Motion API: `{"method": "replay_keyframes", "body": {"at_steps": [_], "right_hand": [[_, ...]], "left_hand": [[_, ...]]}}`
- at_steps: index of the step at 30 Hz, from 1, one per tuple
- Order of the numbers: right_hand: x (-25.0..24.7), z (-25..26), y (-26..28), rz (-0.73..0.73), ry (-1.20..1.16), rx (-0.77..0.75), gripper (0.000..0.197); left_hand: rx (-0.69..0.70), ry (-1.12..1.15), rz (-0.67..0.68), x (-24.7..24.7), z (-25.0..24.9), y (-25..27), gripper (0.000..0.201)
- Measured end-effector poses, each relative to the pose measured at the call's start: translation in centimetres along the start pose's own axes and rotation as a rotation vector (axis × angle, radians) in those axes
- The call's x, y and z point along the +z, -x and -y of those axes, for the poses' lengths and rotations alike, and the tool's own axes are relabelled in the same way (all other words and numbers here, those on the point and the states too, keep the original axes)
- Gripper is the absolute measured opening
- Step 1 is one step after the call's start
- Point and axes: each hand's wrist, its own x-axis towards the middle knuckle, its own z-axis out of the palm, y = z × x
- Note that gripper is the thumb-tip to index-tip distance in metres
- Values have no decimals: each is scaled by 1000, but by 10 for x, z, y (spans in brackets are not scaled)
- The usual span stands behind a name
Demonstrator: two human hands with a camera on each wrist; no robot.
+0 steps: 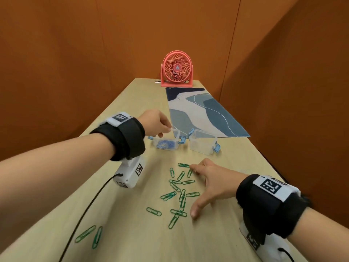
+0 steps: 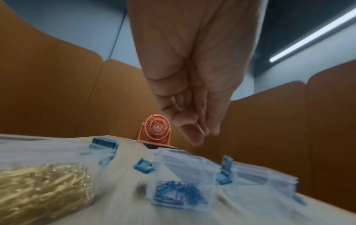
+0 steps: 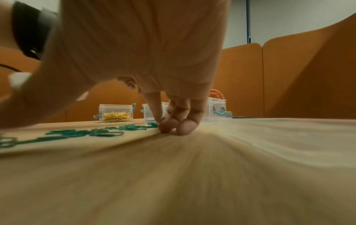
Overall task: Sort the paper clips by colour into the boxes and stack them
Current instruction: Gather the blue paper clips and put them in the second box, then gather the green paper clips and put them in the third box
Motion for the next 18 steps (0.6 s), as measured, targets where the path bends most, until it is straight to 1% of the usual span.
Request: {"method": "replay_keyframes", "body": {"at_steps": [1,3,5,7,8,11,13,15,16,18], "right_hand": [[0,1,0,26,16,-13,127],[3,4,2,56,54,-55,127],[8,10,3,55,70,-94,126],[12,17,4,22,68,-132,117],[15,22,3,10,57,-155,109],[24,36,1,-15,17,-222,83],[27,42,0,-38,21,-243,73],[27,43,0,-79,27,-223,74],[26,42,0,-108,29,-203,79],[23,38,1,-153,23,-136,94]], "left_hand": [[8,-8,92,-8,1,12,15],[12,-68,364,-22,2,46,14],[-3,-176,632,-28,7,86,21],[1,-264,831,-25,13,123,26],[10,-274,899,-23,16,139,27],[73,-179,1002,-15,25,181,26],[121,-72,1035,-7,32,198,24],[183,-16,1022,4,39,209,20],[210,2,986,7,44,211,18],[221,52,894,10,51,209,16]]}}
